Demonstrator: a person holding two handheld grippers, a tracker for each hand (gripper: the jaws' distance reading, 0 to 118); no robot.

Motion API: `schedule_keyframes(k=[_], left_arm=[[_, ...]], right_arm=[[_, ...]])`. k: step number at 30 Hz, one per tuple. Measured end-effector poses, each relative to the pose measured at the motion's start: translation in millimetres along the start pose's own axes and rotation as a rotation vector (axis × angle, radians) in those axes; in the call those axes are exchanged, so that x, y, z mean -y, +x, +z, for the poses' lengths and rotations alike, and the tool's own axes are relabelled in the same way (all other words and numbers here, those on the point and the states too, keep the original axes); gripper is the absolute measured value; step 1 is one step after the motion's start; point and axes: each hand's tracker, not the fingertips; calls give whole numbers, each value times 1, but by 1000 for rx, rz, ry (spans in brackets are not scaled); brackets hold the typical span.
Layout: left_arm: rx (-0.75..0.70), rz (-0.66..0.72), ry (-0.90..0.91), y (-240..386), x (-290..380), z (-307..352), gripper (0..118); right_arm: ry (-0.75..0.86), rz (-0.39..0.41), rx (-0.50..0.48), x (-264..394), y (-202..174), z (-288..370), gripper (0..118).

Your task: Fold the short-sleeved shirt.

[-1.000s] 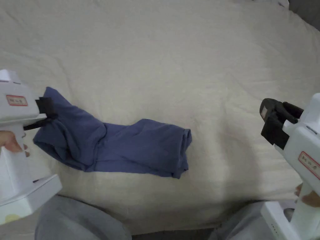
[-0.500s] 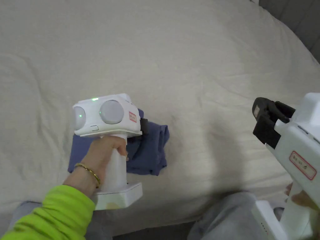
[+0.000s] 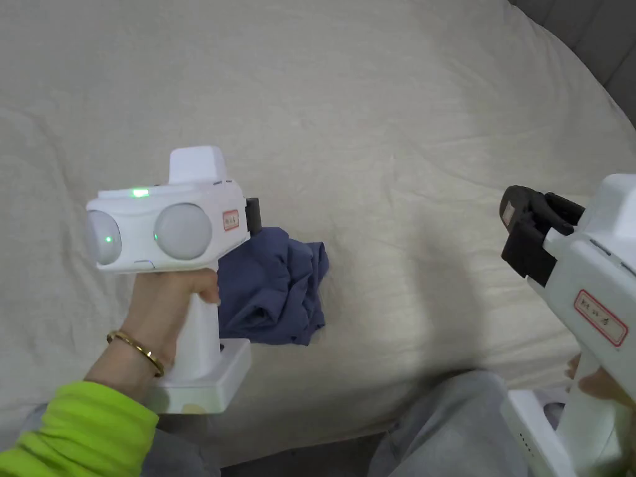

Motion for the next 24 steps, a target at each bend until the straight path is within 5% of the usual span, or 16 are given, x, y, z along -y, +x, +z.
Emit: schedule_keyframes(k=[11, 17, 20, 24], left_arm=[[37, -55, -263, 35, 109, -28, 1], [50, -49, -271, 42, 97, -21, 1], [134, 55, -144, 28, 70, 2, 1], [11, -72, 154, 17, 43, 36, 1]], right_arm=[[-14, 33, -25, 3, -11, -1, 1], [-18, 33, -28, 3, -14, 1, 1], [-6, 48, -38, -2, -22, 1, 1], [23, 54, -69, -13, -38, -2, 1]])
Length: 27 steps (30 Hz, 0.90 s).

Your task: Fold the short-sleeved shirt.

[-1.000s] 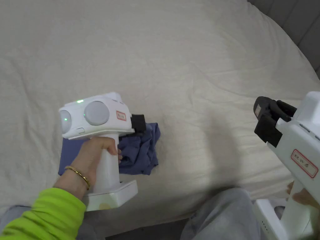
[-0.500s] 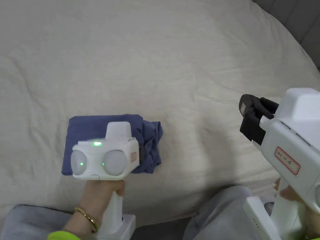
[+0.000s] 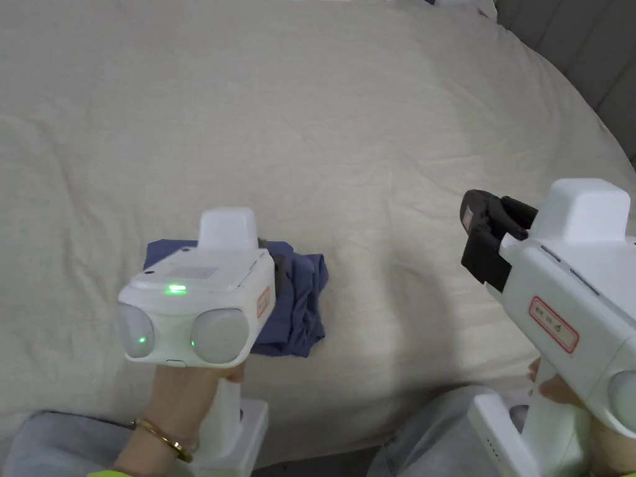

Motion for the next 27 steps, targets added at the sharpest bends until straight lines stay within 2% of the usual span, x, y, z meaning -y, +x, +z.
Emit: schedule_keyframes(k=[3, 7, 12, 17, 20, 22, 24, 26, 27], left_arm=[[-157, -113, 203, -15, -8, 19, 1], [-289, -190, 326, -38, -10, 40, 1], [-331, -188, 321, -68, -4, 55, 1], [-382, -146, 284, -95, 5, 62, 1], [-409, -107, 266, -109, 7, 65, 1], [-412, -77, 259, -117, 8, 66, 1], [-420, -64, 251, -122, 7, 64, 1], [-400, -50, 240, -128, 5, 63, 10], [-390, -35, 231, -130, 1, 63, 23]], right_arm=[[22, 3, -36, -7, -21, -9, 1], [38, 8, -108, -7, -59, -36, 1], [-37, -7, -190, 17, -116, -98, 1], [-246, 16, -222, 76, -165, -157, 1], [-366, 89, -172, 115, -179, -183, 1], [-431, 80, -154, 133, -179, -194, 1], [-424, 73, -144, 140, -177, -192, 1], [-405, 83, -140, 134, -179, -191, 1], [-411, 96, -137, 132, -180, -193, 1]])
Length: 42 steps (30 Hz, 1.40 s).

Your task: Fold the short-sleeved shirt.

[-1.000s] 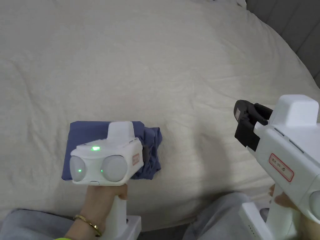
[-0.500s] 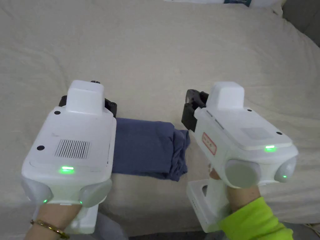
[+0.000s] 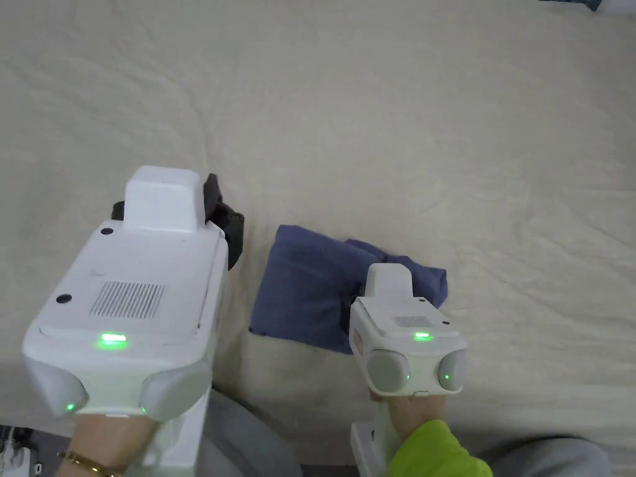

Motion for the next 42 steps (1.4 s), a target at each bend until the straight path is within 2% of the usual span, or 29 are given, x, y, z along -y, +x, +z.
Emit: schedule_keyframes(k=[2, 4, 6, 9, 14, 18, 20, 25, 27, 28, 32, 33, 34, 35, 36, 37, 38, 40, 42], left_arm=[[39, 54, -40, -6, -8, -11, 77], [101, 129, -72, -18, -12, -29, 118], [219, 217, -128, -29, -19, -44, 118], [458, 307, -342, -46, -24, -77, 118], [797, 566, -632, -67, 12, -137, 118], [911, 716, -754, -88, 64, -180, 118], [925, 692, -749, -90, 86, -191, 118], [1056, 664, -871, -71, 117, -203, 118], [1121, 690, -850, -70, 119, -208, 118], [1145, 724, -852, -48, 110, -193, 118], [1129, 777, -878, -37, 114, -202, 118], [1094, 784, -883, -34, 112, -202, 111], [992, 748, -901, -31, 112, -204, 81], [882, 692, -923, -24, 111, -205, 35], [774, 623, -969, -26, 115, -213, 22], [847, 743, -984, -30, 114, -212, 22], [865, 800, -969, -31, 108, -208, 22], [767, 652, -985, -24, 96, -203, 22], [735, 603, -1002, -20, 82, -198, 22]], right_arm=[[-1, 0, -3, 1, 3, 0, 1], [-1, -11, -9, 0, 5, 1, 1], [-1, -16, -11, 2, 5, 1, 1], [-3, -22, -14, 1, 4, 4, 1], [-5, -41, -25, 1, 7, 5, 1], [-7, -48, -33, 1, 9, 4, 1], [-8, -56, -40, 1, 11, 4, 1], [-11, -74, -44, 4, 11, 0, 1], [-12, -75, -48, 4, 12, 0, 1], [-13, -77, -51, 4, 12, 0, 1], [-20, -96, -64, 3, 15, -1, 1], [-22, -101, -68, 2, 17, -2, 1], [-25, -109, -73, 0, 19, -1, 1], [-28, -114, -75, -3, 20, 1, 1], [-26, -119, -82, -6, 22, 4, 1], [-22, -113, -91, -12, 24, 11, 1], [-5, -101, -93, -17, 25, 18, 1], [59, -113, -121, -30, 34, 38, 1], [113, -130, -150, -47, 45, 64, 1]])
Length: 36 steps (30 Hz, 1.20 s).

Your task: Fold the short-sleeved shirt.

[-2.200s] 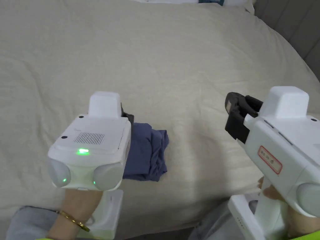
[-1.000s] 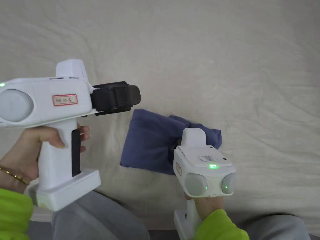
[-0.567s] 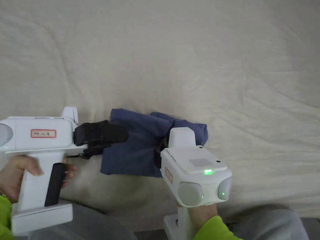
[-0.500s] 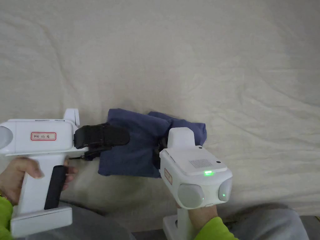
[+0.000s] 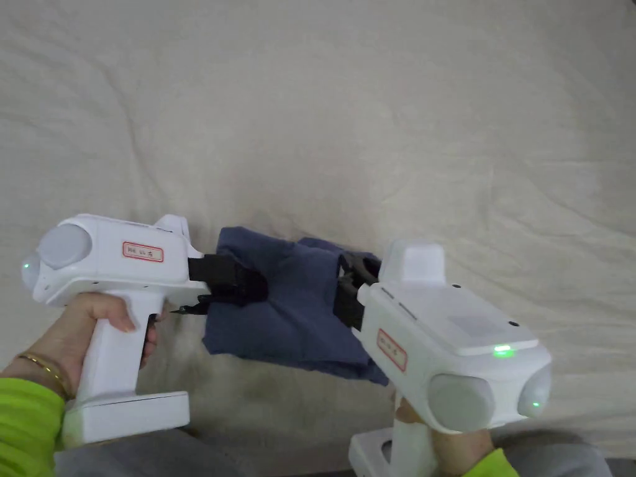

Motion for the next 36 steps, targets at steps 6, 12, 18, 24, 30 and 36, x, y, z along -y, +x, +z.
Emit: schedule_keyframes(k=[6, 12, 18, 24, 30, 36], left_arm=[[-201, -97, 73, 4, -34, 71, 22], [-499, -85, 168, -37, -66, 192, 22], [-906, 37, 240, -107, -104, 290, 22], [-1324, 16, 352, -157, -131, 327, 31], [-1661, -94, 408, -171, -128, 335, 63], [-1566, -182, 775, -100, -98, 339, 0]], right_arm=[[205, 74, -36, -54, 11, 76, 1], [299, 34, -32, -75, 13, 115, 1], [277, 26, 48, -73, 10, 107, 1], [215, 12, 119, -68, -3, 80, 1], [166, 37, 130, -69, -11, 64, 1], [212, 56, 107, -82, -5, 73, 1]])
